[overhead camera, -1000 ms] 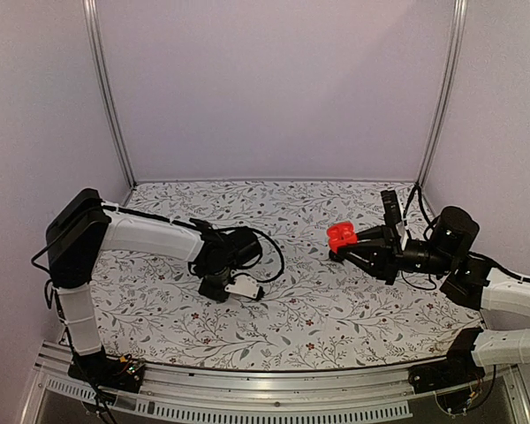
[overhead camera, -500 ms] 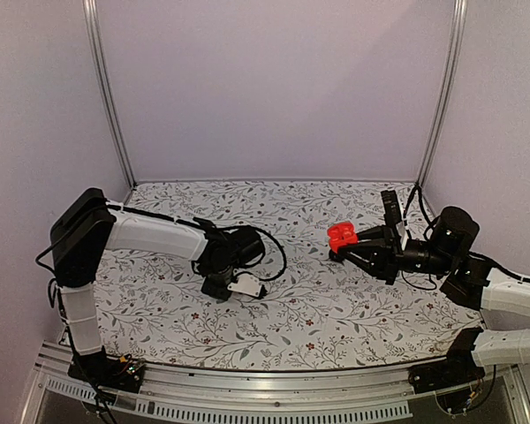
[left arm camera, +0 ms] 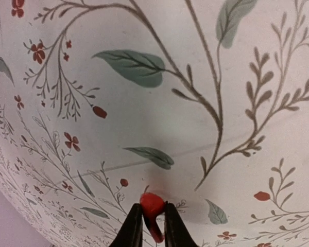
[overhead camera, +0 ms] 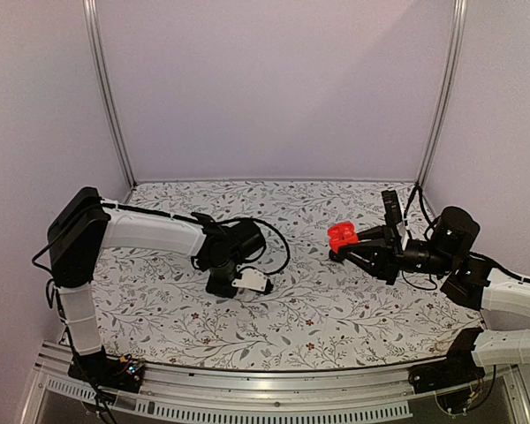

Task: Insert the wireless bluetooth earbuds into the charging case
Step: Pick up the left earbud from the center of the board, then place the left earbud at the center of the board.

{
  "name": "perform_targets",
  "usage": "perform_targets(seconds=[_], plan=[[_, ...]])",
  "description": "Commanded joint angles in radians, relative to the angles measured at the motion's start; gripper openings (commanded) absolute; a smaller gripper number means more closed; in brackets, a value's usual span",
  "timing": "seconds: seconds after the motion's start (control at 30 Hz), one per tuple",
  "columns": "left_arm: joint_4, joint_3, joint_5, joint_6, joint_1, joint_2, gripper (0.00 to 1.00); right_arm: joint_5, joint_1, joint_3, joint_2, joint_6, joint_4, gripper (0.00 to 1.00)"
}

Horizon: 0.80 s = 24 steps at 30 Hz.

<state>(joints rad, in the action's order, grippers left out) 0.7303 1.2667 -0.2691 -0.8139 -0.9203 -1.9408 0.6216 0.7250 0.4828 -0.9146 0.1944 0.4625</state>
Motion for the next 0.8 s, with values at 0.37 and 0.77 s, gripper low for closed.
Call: perform_targets(seconds=[0.37,0.77], plan=[[-0.005,0.058,0.382,0.216,-0.006,0.115,0.14,-0.011,-0.009,-0.001,0.006,-0.004,-0.008,0.0],[0.143,0.083,0.407,0.459,-0.043,0.068,0.16,-0.006,-0.009,0.02,-0.007,-0.01,-0.024,0.0]])
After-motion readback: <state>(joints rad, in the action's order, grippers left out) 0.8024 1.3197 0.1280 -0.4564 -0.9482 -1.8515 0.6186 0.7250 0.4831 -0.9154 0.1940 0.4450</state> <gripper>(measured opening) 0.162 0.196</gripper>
